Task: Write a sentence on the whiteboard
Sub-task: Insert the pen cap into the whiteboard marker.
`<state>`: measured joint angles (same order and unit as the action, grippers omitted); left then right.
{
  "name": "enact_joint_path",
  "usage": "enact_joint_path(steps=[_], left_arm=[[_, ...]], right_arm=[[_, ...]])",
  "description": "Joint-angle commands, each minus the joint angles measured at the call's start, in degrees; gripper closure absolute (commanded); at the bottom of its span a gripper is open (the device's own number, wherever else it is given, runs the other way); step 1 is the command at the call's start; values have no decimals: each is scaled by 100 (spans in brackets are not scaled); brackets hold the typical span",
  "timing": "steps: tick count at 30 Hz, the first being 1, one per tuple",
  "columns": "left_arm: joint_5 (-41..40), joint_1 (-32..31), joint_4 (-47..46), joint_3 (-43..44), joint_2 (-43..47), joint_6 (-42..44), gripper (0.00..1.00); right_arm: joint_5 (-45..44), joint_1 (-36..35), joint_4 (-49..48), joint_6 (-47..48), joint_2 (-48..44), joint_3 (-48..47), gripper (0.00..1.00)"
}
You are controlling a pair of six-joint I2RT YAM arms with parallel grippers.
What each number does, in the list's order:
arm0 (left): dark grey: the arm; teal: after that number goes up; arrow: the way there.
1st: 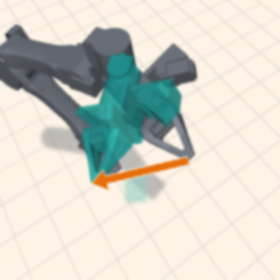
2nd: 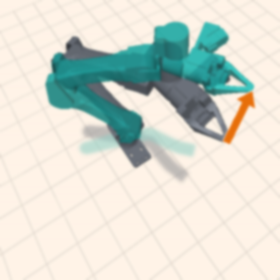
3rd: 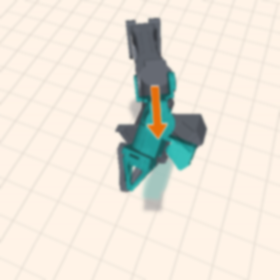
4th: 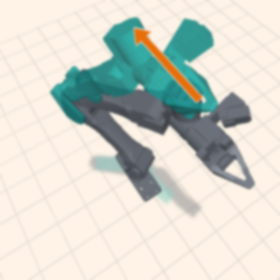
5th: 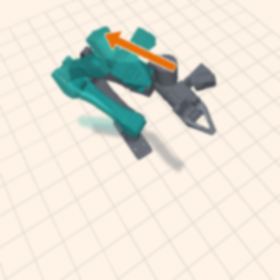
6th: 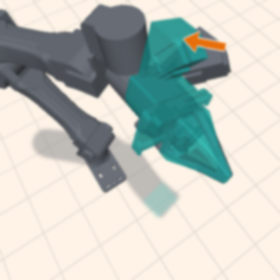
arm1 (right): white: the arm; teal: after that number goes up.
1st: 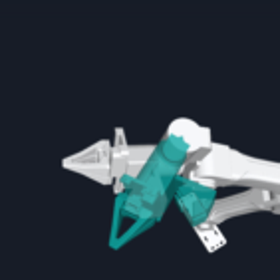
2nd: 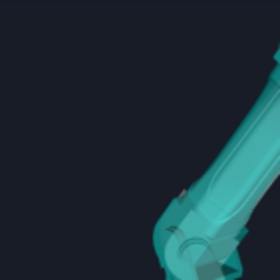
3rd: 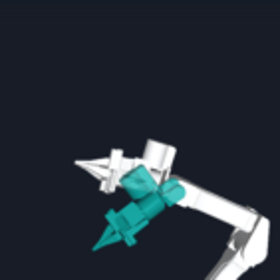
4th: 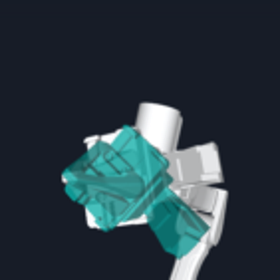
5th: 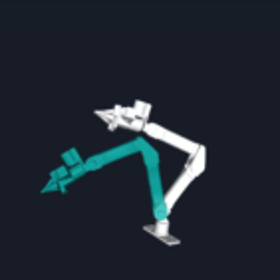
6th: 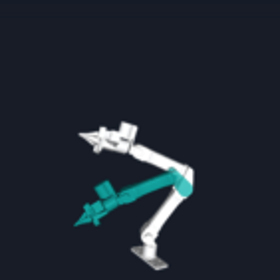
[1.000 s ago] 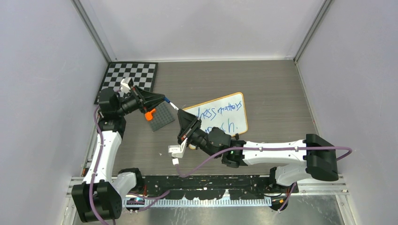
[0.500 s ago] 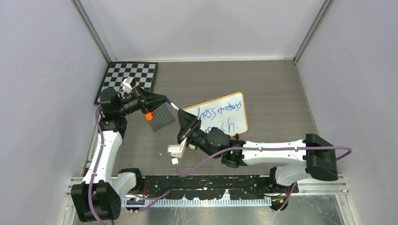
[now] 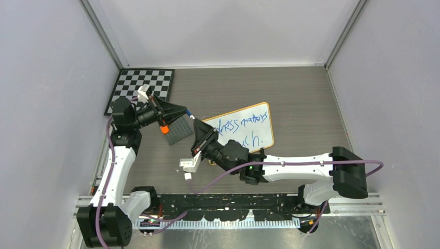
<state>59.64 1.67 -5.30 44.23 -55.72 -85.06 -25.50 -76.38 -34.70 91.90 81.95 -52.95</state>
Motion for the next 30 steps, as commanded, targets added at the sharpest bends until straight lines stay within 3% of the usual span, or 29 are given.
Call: enact_joint_path(steps=[1,20,27,30], left_arm=[[222,-205,-112,86,173,78,100],[322,-1187,-103,95,420,233,100],[295,-1145,-137,245,336,200,100],[173,-989,-84,458,185,154,100]], right_arm=[[-296,35,-142,173,177,-351,100],[-330,441,-216,502,345,-399,100],[-269,544,-192,479,306,-350,100],[-151,527,-233,548,179,-181,94]])
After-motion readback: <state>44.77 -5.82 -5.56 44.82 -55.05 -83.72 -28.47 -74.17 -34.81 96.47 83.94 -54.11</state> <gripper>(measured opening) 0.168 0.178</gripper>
